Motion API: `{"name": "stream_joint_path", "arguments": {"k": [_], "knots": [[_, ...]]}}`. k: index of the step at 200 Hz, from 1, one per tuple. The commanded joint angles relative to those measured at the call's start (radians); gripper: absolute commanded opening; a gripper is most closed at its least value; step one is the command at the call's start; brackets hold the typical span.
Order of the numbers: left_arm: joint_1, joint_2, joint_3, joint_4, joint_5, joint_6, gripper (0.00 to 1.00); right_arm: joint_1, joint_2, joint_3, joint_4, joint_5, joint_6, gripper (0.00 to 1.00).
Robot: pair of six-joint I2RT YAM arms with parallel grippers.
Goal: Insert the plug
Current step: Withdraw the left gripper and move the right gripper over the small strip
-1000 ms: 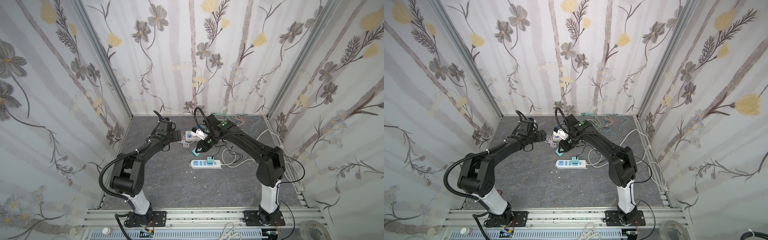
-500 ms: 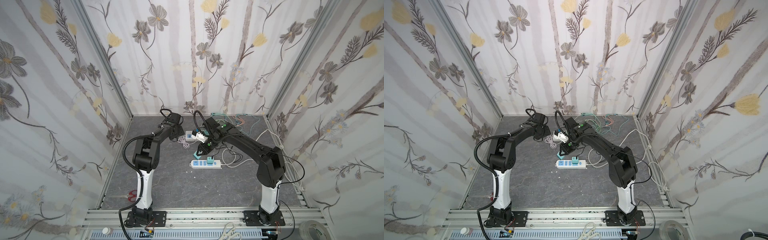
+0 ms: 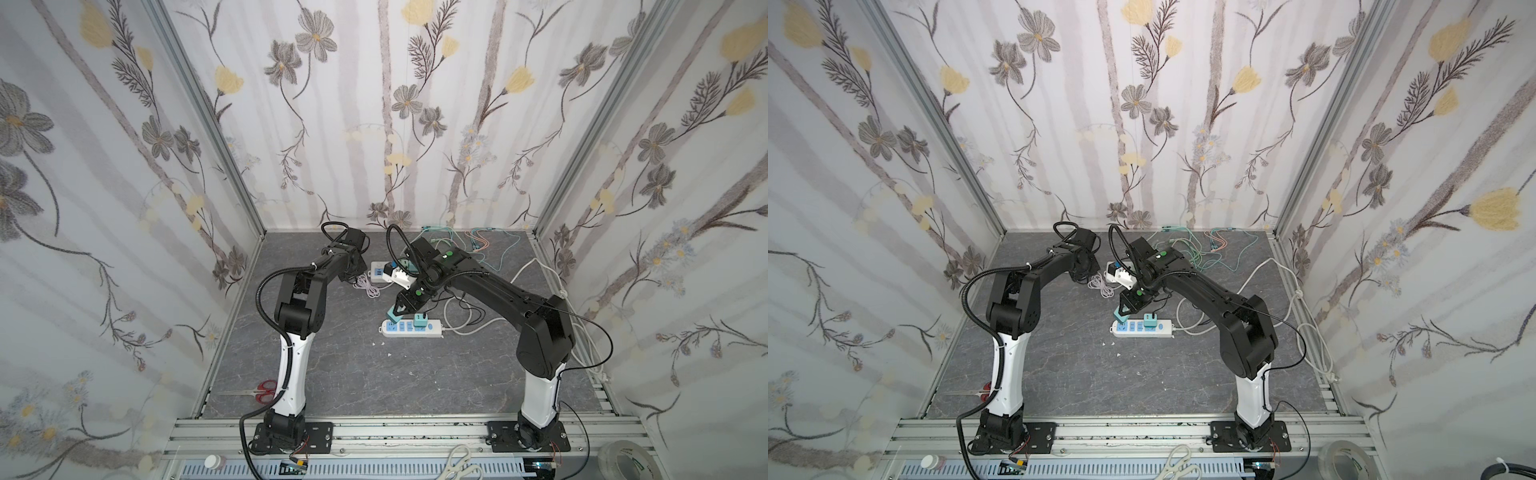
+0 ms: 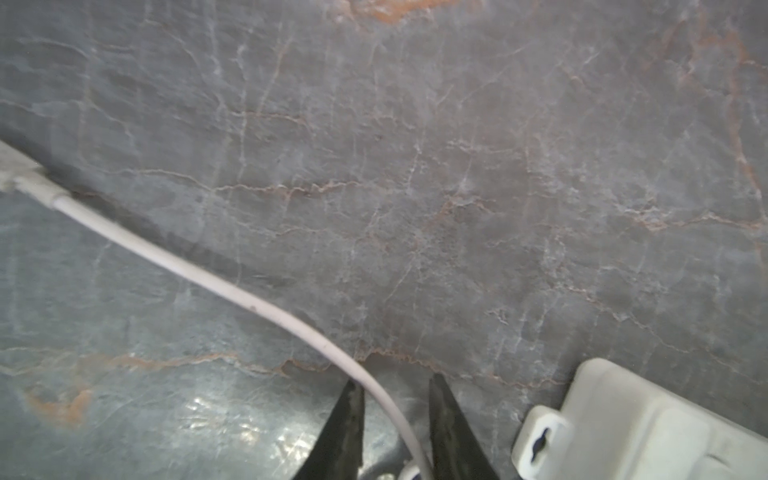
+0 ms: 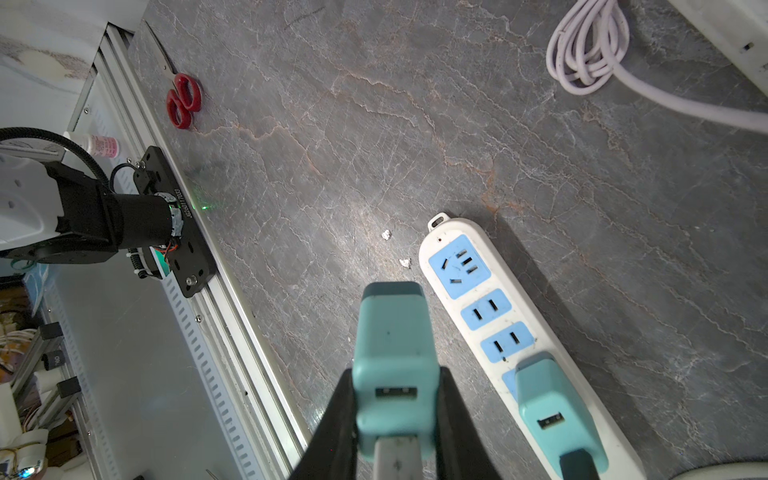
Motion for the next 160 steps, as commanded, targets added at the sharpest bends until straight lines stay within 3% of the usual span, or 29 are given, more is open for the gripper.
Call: {"name": "stream_joint_path", "arguments": {"k": [1,21,58,112,160], "knots": [[0.003,-0.048,-0.034,0.019,-0.039,0.000,0.12,0.002,-0.013,-0.004,-0.005,0.000,-0.054,0.00],[0.007,-0.139,-0.123,0.081,-0.041,0.009,0.00,0.004,-0.014,-0.004,-0.027,0.005,-0.094,0.00],[0.026,-0.343,-0.322,0.210,-0.016,0.034,0.00,0.009,-0.017,-0.003,-0.077,0.021,-0.205,0.00],[0.095,-0.646,-0.589,0.302,0.062,0.039,0.00,0.035,-0.013,0.004,-0.116,0.152,-0.342,0.00],[0.189,-0.890,-0.787,0.322,0.020,0.016,0.00,0.067,0.020,0.029,-0.142,0.266,-0.415,0.00]]}}
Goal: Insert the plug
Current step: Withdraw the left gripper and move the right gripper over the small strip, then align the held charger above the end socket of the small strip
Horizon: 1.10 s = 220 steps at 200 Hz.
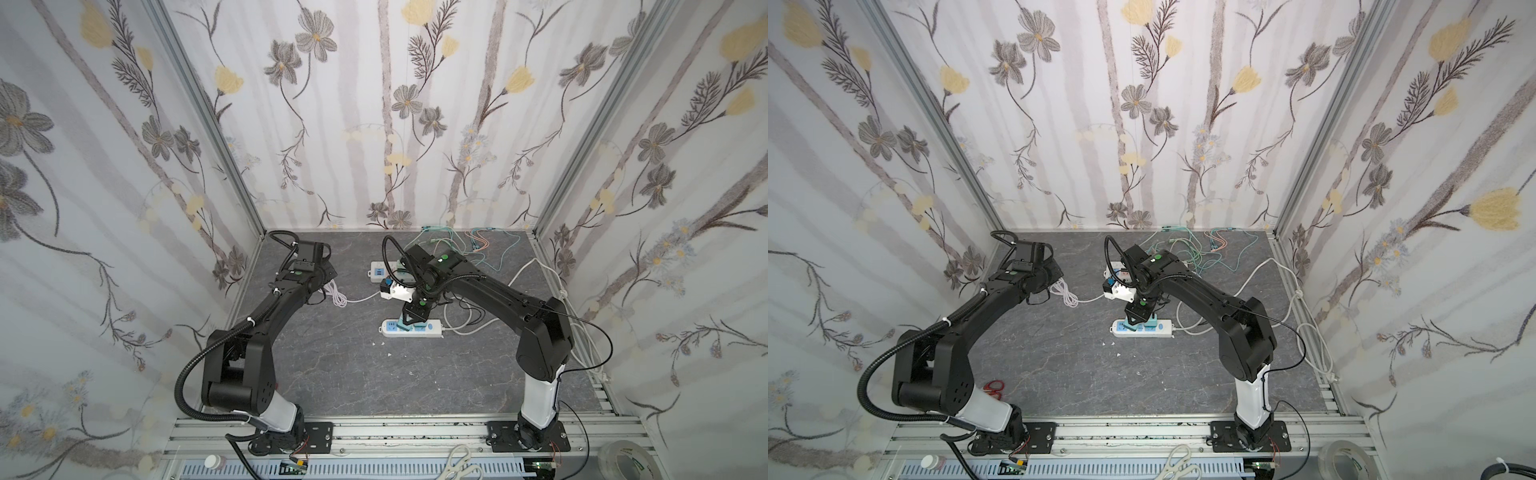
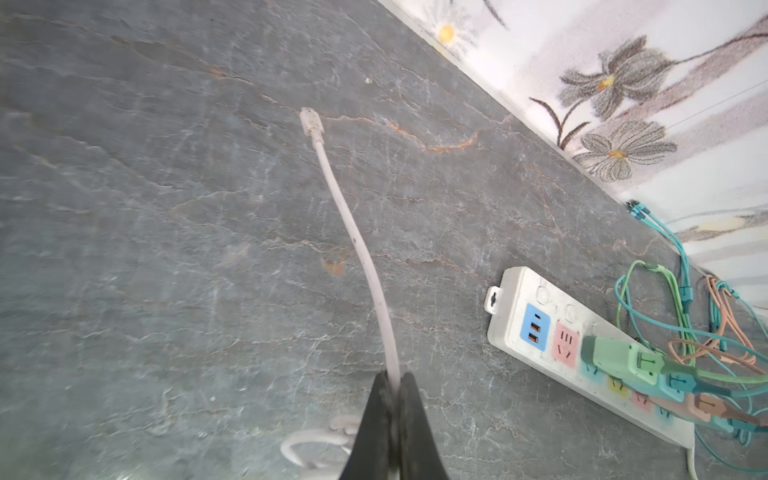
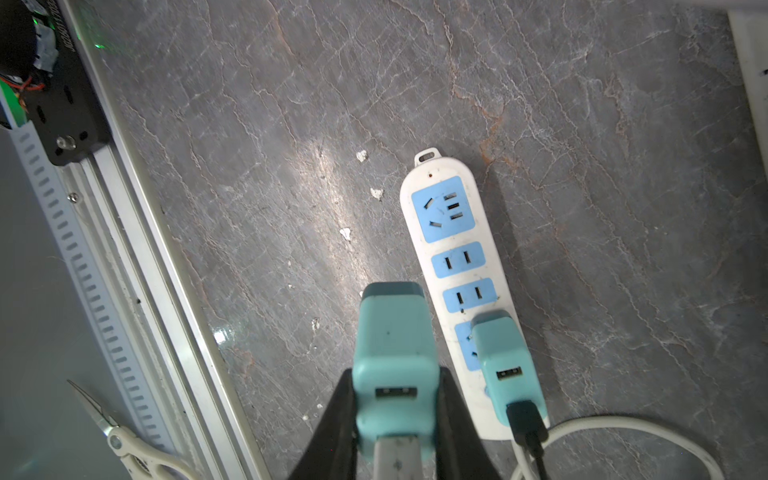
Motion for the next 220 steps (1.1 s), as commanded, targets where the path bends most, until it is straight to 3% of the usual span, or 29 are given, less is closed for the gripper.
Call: {"name": "stream_joint_path", "arguments": {"k": [1,39,83,120,220], "knots": [[0.039,-0.092,-0.067,0.048,-0.033,-0.021,0.00,0.014,0.021,0.019,-0.014,0.077,-0.072,0.00],[0.114,-0.277,-0.234,0.078,0.010,-0.053,0.00,0.056,0.052,0.037,-0.034,0.179,-0.119,0.00],[0.123,-0.387,-0.329,0.049,0.113,-0.082,0.00,0.075,0.064,0.038,0.000,0.215,-0.142,0.00],[0.123,-0.401,-0.339,0.043,0.116,-0.086,0.00,0.099,0.095,0.051,0.015,0.282,-0.160,0.00],[0.126,-0.387,-0.346,0.044,0.088,-0.081,0.00,0.104,0.127,0.091,0.058,0.223,-0.166,0.00]]}}
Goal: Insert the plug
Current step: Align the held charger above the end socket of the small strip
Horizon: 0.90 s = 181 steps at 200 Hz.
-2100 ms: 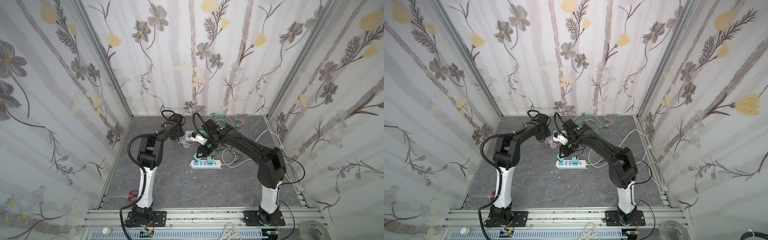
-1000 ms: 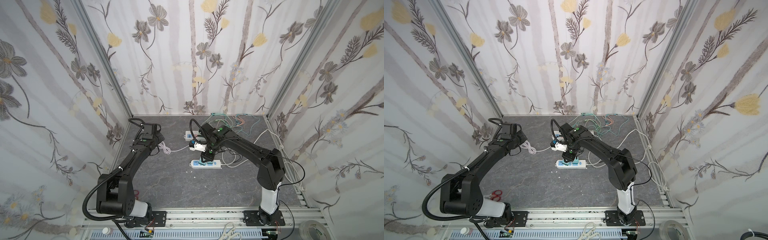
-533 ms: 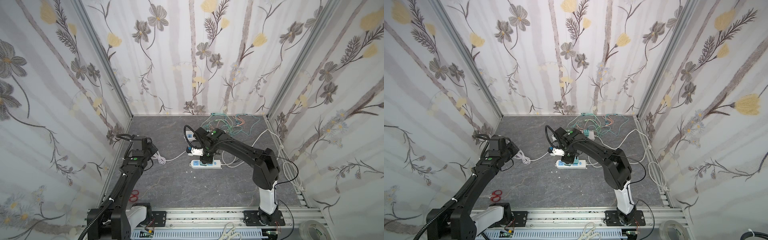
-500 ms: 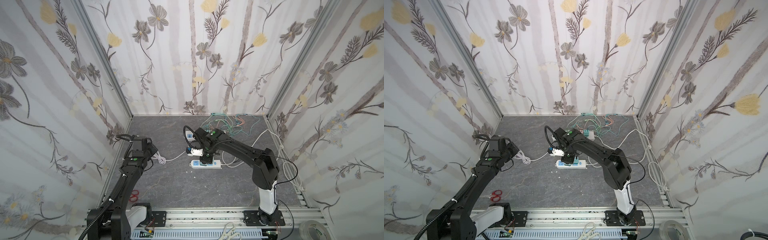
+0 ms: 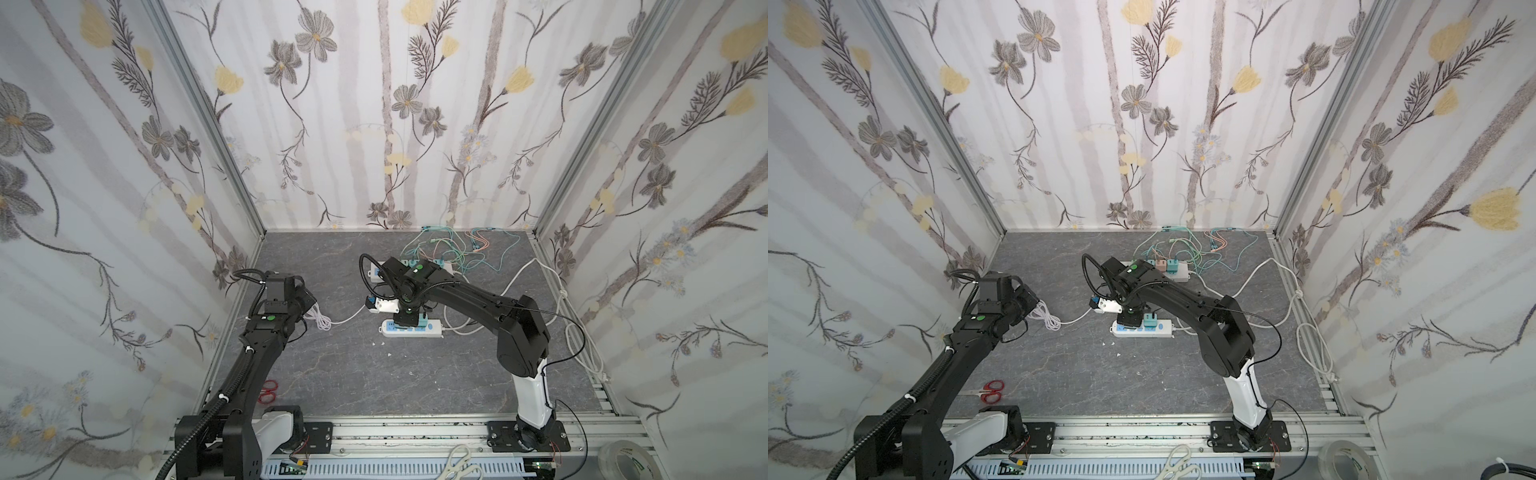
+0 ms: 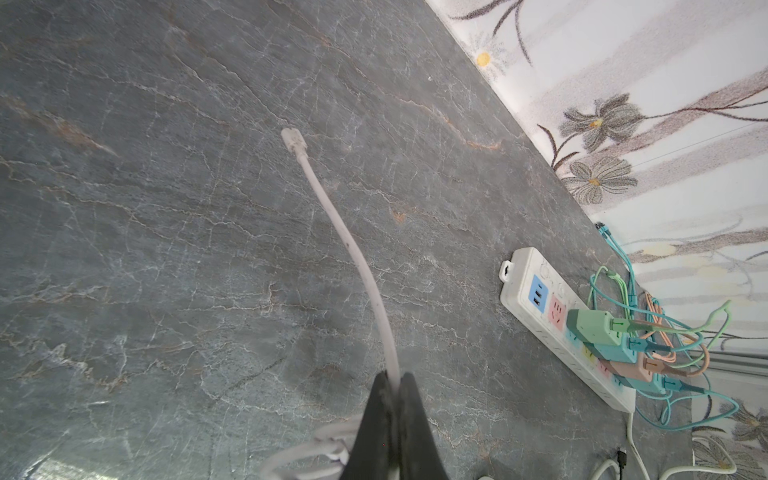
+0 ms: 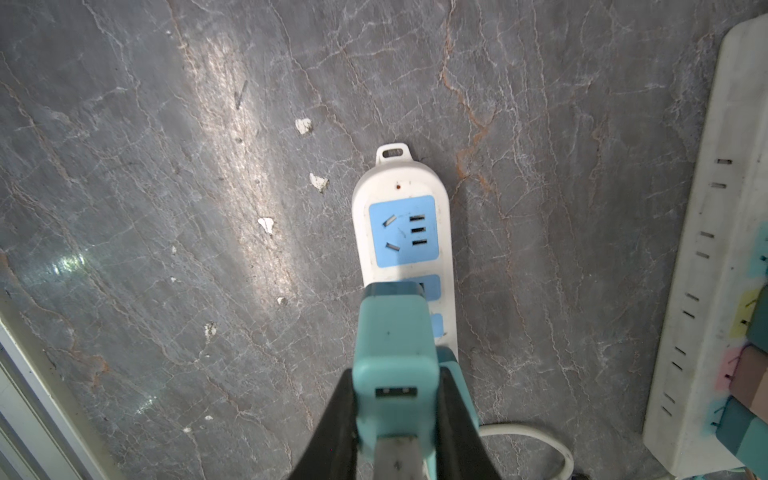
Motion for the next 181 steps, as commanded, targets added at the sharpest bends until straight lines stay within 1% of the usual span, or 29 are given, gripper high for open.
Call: {"name": "stream_joint_path", "arguments": {"k": [1,94,181], "knots": [[0.002,-0.009,-0.007,0.012,-0.024,-0.004,0.00,0.004,0.009,0.022,0.036,-0.035,-0.011,0.00],[0.008,-0.005,-0.009,-0.003,-0.047,0.020,0.00,0.023,0.076,0.122,0.019,0.004,-0.037,0.00],[0.011,0.025,-0.012,0.002,-0.052,0.022,0.00,0.026,0.105,0.147,0.032,-0.017,-0.055,0.00]]}}
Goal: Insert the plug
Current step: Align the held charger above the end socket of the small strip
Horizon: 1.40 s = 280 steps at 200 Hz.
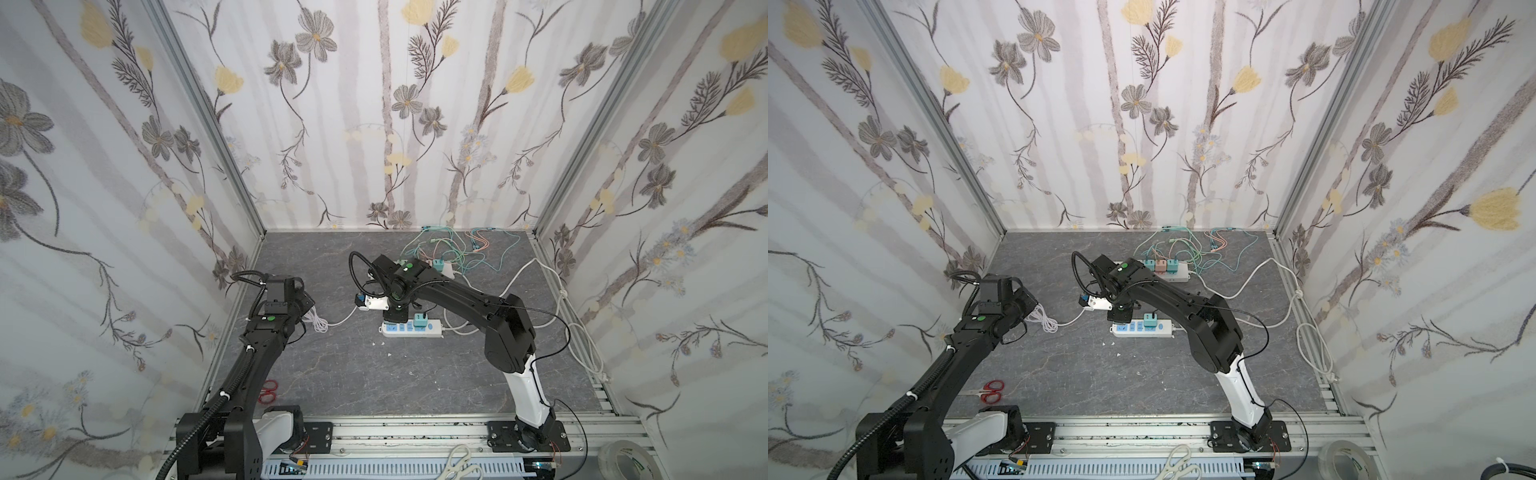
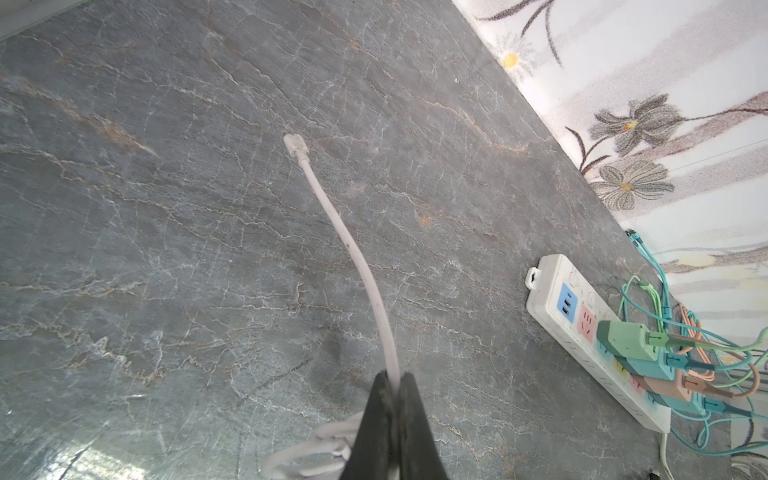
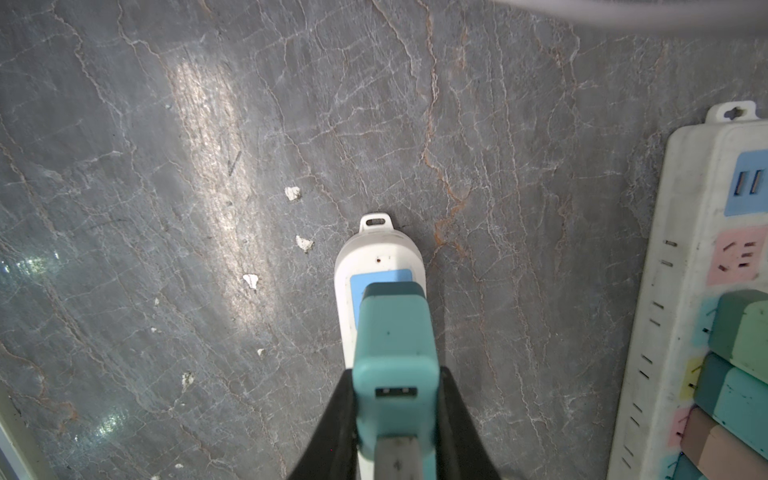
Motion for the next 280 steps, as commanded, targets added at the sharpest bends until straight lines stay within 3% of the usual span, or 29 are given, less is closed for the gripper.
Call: {"name": "stream_joint_path", "arguments": {"k": [1,42,62,90,122,154,171,280], "knots": [[0.000,0.012,-0.001,0.012,-0.013,0.010,0.00,0.003,0.009,0.017,0.020,-0.019,-0.018,0.00],[0.001,0.046,0.006,-0.035,-0.067,0.011,0.15,0.006,0.014,0.024,0.023,-0.014,-0.028,0.00],[0.003,0.047,0.019,-0.081,-0.129,0.011,0.39,0.005,0.016,0.026,0.022,-0.005,-0.032,0.00],[0.006,0.018,0.027,-0.109,-0.149,0.036,0.51,0.005,0.014,0.028,0.022,-0.012,-0.035,0.00],[0.006,-0.022,0.044,-0.134,-0.165,0.086,0.80,0.006,0.021,0.032,0.023,-0.016,-0.035,0.00],[0.006,-0.083,0.013,-0.113,-0.192,0.092,0.95,0.006,0.029,0.035,0.023,-0.022,-0.037,0.00],[0.006,-0.107,-0.005,-0.100,-0.204,0.092,1.00,0.007,0.033,0.038,0.022,-0.023,-0.038,0.00],[0.006,-0.122,-0.029,-0.093,-0.206,0.104,1.00,0.012,0.062,0.065,-0.013,-0.023,-0.054,0.00]]}}
